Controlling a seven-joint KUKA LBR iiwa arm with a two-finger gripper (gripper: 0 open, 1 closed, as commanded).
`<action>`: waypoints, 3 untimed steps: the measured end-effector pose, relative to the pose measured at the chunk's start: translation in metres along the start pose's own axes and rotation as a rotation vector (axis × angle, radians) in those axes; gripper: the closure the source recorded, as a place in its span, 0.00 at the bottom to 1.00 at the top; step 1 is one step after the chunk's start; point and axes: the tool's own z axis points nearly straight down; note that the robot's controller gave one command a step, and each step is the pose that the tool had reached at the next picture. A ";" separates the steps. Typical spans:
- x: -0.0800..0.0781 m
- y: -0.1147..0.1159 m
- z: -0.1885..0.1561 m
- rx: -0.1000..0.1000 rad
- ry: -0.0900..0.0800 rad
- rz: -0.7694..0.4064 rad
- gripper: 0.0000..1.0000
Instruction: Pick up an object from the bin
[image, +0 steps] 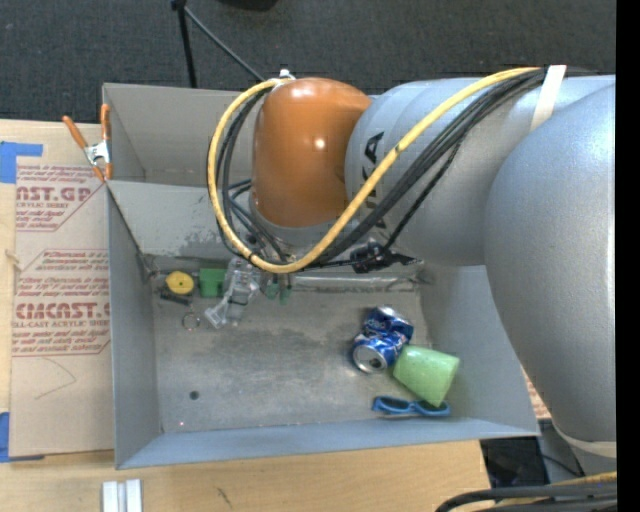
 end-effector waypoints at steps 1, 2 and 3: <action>-0.019 -0.025 0.059 0.007 0.009 0.120 1.00; 0.029 -0.067 0.019 0.004 0.006 -0.138 1.00; 0.007 -0.076 -0.012 0.003 0.001 -0.135 1.00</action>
Offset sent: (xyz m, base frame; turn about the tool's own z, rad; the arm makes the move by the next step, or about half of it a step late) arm 0.0144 -0.0281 -0.0555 0.1205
